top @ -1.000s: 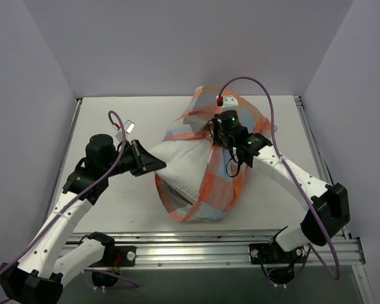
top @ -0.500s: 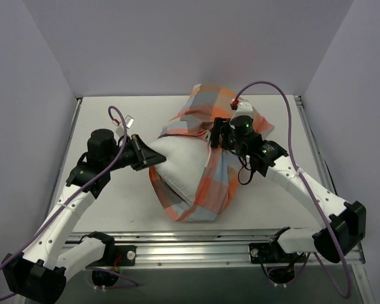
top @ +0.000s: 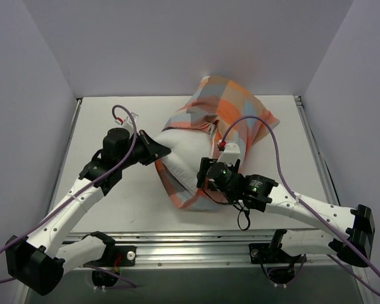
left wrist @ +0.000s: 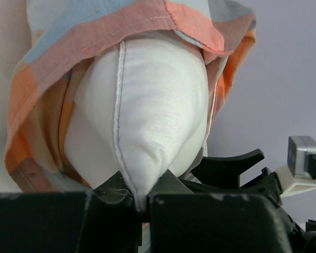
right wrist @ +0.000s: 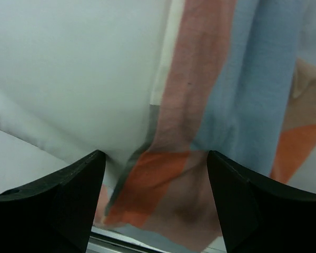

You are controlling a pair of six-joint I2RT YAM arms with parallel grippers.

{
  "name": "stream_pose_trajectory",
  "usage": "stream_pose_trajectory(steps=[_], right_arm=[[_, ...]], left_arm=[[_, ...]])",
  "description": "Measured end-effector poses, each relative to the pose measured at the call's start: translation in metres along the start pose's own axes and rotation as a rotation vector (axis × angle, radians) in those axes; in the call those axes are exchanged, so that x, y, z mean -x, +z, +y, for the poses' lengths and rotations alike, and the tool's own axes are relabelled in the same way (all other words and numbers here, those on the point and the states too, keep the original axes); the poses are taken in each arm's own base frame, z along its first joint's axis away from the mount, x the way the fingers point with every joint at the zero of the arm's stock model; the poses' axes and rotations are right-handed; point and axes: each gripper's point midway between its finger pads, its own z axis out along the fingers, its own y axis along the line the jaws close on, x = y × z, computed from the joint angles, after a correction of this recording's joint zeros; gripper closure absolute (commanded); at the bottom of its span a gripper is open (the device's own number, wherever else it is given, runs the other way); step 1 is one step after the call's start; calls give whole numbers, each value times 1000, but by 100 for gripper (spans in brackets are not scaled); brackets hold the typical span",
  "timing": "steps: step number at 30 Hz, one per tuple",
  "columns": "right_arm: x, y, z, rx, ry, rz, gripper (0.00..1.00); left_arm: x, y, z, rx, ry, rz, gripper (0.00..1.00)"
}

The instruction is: Remove the pillowcase from the pillow

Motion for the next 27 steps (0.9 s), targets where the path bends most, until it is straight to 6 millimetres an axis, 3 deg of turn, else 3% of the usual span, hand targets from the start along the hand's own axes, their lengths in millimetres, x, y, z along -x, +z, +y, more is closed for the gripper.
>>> stream_pose_trajectory(steps=[7, 11, 14, 18, 23, 25, 27], right_arm=[[-34, 9, -45, -160, 26, 16, 69], [-47, 7, -90, -244, 51, 21, 91], [-48, 10, -120, -274, 146, 18, 100], [-44, 17, -123, -208, 239, 2, 100], [-59, 26, -103, -84, 201, 73, 99], [-62, 29, -93, -34, 185, 91, 94], [-61, 31, -81, 17, 172, 95, 81]], left_arm=[[9, -2, 15, 58, -18, -24, 98], [40, -13, 38, 94, -95, -70, 98], [60, -24, 50, 81, -175, -88, 98], [58, -26, 59, 33, -292, -52, 98], [57, -19, 66, 18, -342, -71, 98], [57, -16, 59, 3, -320, -83, 98], [54, -12, 52, -11, -297, -88, 98]])
